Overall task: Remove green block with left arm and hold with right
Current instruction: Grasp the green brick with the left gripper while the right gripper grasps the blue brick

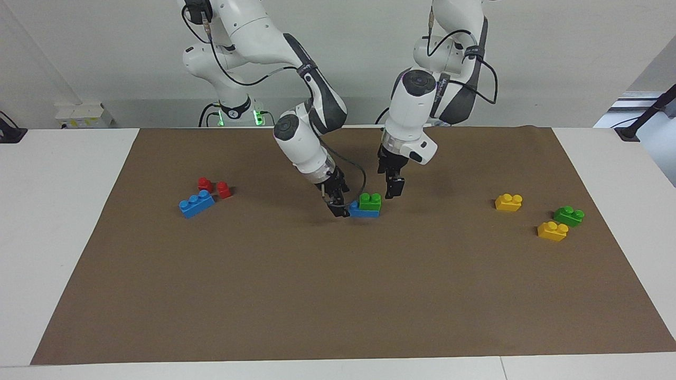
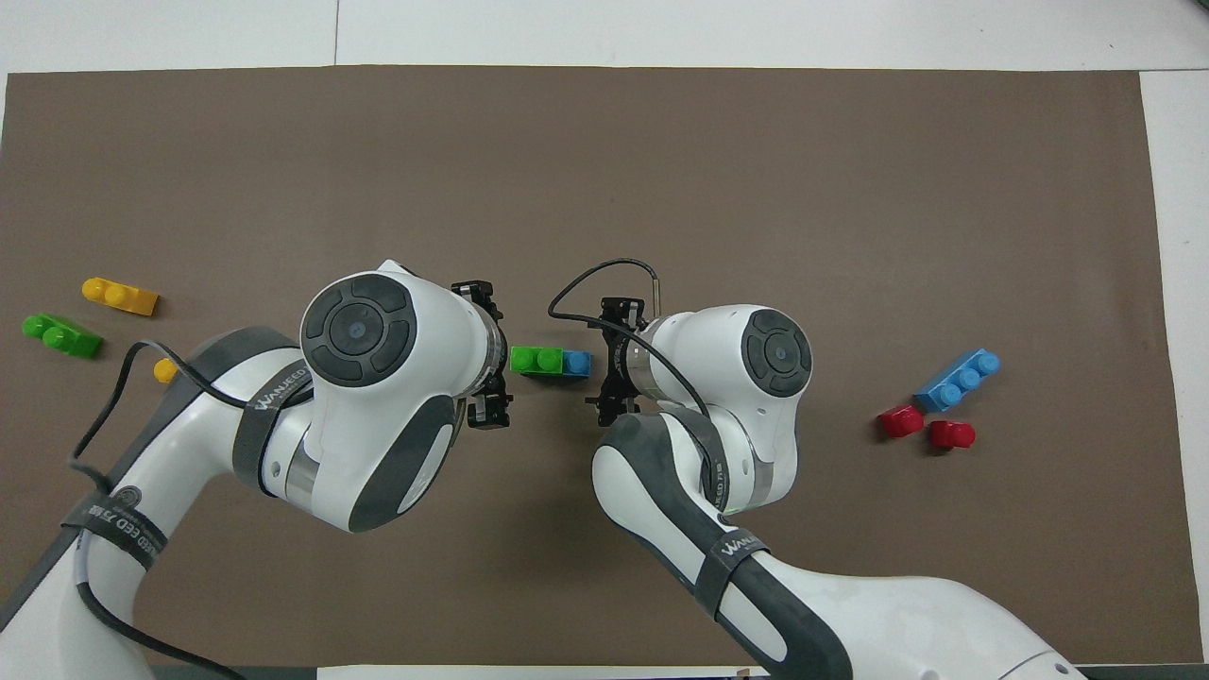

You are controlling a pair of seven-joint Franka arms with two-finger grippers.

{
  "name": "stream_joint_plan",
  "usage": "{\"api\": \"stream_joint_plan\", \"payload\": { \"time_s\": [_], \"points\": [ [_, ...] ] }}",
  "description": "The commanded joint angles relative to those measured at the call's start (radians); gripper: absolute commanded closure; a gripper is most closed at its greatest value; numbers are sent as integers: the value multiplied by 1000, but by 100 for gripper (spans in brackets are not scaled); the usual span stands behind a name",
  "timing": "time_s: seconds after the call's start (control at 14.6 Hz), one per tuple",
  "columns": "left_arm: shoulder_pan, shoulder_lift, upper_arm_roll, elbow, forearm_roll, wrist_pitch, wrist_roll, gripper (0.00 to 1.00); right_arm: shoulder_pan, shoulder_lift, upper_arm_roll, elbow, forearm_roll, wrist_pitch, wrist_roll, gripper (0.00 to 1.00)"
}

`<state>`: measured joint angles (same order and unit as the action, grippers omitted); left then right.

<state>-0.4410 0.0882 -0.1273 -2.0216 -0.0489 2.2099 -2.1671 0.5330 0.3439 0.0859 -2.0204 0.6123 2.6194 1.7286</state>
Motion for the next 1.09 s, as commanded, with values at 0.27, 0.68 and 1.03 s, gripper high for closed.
{"api": "stream_joint_plan", "payload": {
  "time_s": [0.27,0.68,1.03],
  "points": [
    [-21,35,15,-9,32,83,-62,0,35,47,-1,6,40,79,13,2],
    [-28,61,17,-14,34,102,-79,0,44,52,-1,3,41,105,11,25],
    [-34,62,17,-38,40,122,-86,0,44,52,-1,2,41,103,13,75]
  ]
}}
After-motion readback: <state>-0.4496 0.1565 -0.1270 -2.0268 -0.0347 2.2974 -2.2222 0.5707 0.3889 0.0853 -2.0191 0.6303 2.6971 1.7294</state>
